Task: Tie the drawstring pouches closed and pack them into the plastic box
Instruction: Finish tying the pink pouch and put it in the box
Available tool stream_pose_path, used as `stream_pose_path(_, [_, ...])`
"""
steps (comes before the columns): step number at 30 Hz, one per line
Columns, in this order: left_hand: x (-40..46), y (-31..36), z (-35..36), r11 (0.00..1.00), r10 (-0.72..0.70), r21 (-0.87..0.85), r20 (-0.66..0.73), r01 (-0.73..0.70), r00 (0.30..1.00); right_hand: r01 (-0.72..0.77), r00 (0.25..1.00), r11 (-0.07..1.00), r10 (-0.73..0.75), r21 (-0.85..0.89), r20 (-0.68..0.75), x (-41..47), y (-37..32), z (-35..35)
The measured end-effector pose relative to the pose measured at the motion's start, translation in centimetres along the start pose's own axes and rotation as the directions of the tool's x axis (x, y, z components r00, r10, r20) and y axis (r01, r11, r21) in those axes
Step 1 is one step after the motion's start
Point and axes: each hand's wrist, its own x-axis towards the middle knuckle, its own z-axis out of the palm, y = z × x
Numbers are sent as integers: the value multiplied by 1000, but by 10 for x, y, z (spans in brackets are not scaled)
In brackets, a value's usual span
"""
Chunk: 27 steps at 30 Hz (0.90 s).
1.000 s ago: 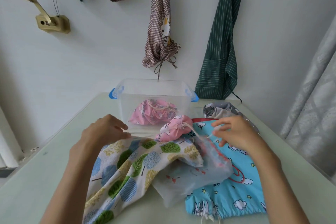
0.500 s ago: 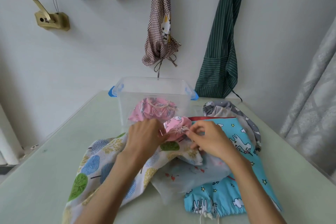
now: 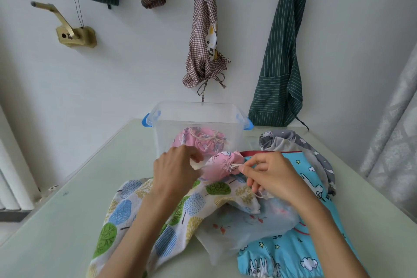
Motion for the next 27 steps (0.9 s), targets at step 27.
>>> stream_pose_path(27, [8, 5, 9, 290, -228, -946, 80, 146, 970, 201, 968, 975, -213, -97, -131, -4, -8, 30])
